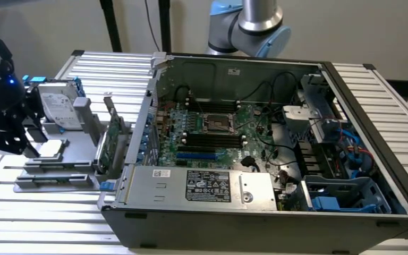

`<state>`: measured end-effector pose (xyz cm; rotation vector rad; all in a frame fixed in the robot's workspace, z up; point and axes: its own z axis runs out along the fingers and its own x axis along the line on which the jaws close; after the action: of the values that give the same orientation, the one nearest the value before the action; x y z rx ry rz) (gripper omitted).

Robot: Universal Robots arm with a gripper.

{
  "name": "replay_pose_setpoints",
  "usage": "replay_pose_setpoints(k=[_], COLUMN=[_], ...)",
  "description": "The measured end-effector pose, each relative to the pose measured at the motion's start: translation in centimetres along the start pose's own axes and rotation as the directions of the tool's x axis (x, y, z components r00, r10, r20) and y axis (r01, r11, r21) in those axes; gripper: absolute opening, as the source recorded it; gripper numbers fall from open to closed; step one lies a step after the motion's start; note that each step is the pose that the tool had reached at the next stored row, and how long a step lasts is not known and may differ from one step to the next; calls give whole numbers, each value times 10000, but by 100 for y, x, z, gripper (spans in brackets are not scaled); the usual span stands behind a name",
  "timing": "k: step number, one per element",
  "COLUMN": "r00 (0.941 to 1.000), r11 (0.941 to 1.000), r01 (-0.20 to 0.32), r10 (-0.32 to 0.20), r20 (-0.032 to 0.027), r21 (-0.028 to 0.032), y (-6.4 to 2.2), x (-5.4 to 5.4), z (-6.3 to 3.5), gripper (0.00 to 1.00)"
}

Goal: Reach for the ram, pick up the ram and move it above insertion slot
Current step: 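Pick up the ram and move it above insertion slot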

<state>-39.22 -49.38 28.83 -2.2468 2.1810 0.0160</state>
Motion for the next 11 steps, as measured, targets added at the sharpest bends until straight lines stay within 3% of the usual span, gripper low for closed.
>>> replay_pose_setpoints(k=[11], r00=[9999], r11=[9999], r01=[172], r10=[-172], r20=[-1], r21=[-4], y=[-24], x=[72], z=[199], gripper=[42])
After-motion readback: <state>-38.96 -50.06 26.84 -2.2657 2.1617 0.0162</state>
